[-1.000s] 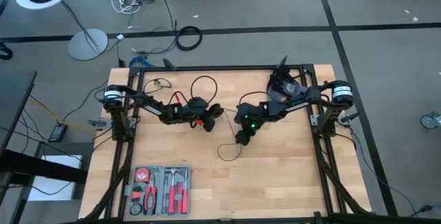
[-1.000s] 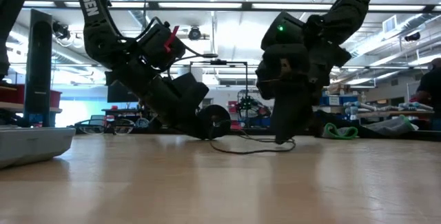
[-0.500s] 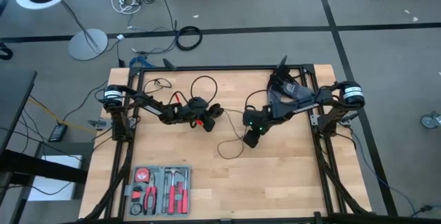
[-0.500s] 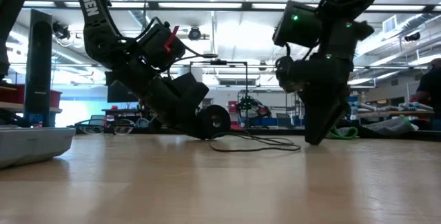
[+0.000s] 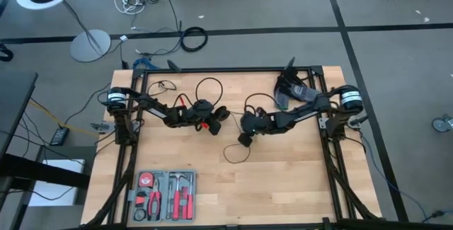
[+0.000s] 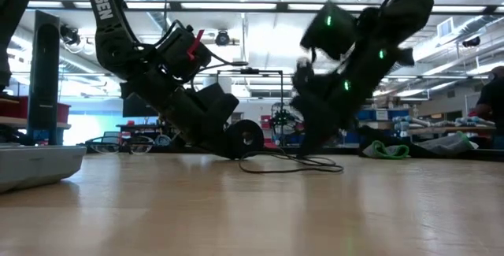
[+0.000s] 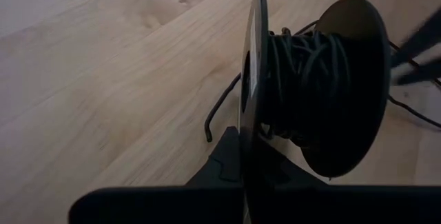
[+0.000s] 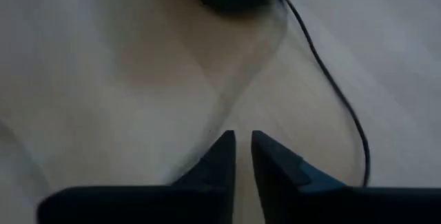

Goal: Coil cords
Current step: Coil the black wire onto the black spool

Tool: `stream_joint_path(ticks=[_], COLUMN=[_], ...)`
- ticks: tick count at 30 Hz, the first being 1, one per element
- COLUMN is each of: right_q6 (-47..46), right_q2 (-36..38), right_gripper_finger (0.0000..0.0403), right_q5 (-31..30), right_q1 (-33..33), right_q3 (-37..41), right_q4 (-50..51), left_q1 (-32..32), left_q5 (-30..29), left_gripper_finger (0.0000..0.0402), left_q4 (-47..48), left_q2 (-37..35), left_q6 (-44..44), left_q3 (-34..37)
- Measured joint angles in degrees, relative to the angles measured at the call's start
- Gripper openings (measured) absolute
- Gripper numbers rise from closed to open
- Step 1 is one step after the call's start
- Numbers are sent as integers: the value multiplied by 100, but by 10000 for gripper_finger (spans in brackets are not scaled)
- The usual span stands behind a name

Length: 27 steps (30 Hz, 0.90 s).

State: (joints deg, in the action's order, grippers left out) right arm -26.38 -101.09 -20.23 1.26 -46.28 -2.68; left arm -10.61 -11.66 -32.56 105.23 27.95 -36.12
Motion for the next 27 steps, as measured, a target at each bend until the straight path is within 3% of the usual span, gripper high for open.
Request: stream_joint_path(ticks=[4,13,18,21,27], right_q6=[-479,-1654,-2427,-2877,-4085], right_q2=[-171,-68,365,894,1829], right_gripper_finger=[6,3,2,1,1], right_q5=[-213,44,-34,460,2216], right_q1=[9,569,1189,1506,2119], right_q3=[9,456,561,602,653], right_q4=[78,206,1071,2004,4433], left_q1=[0,0,0,-14,-91], left_q5=[1,-8,-33,-35,17], left_gripper_finger=[0,0,0,0,0], left_q4=[26,55,68,70,68], left_q2=[0,-2,-4,-7,-7], left_q6=[67,67,64,44,-43], left_q3=[-4,-13,-15,-16,-20])
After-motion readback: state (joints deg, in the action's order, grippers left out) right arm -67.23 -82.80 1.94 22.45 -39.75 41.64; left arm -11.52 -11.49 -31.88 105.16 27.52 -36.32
